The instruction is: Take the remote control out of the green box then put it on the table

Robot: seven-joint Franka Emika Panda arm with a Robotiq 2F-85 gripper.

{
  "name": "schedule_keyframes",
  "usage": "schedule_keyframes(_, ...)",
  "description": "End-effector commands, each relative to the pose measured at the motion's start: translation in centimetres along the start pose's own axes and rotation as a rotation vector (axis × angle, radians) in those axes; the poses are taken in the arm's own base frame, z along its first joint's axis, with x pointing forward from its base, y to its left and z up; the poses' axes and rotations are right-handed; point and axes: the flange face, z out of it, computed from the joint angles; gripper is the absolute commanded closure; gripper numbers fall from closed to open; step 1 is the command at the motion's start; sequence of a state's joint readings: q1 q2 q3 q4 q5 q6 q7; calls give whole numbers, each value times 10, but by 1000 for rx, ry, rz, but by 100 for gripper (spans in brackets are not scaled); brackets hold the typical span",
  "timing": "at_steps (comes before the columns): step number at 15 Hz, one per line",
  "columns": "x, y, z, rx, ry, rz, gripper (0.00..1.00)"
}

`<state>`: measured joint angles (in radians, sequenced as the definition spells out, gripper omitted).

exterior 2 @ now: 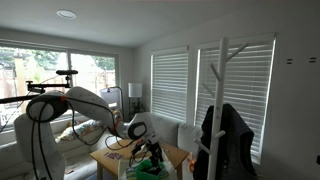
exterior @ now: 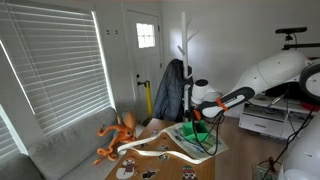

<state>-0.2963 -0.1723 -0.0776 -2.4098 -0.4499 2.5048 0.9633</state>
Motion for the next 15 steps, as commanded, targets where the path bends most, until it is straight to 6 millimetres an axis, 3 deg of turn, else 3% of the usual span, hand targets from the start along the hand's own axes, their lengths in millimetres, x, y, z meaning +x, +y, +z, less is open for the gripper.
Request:
schedule_keyframes(1,-3,1,6,-22,20,17,37)
schedule_keyframes(6,-4,0,7,-31,26,18,73)
schedule_keyframes(8,0,1,-3,-15,36,26,84)
schedule_keyframes(10,4,6,-17,10,42,30,87)
schedule_keyframes(11,6,9,-24,19,47,29,97)
schedule_keyframes(12,9,12,-33,35,57,34,100)
schedule_keyframes(15,18,22,-61,85,78,39,95)
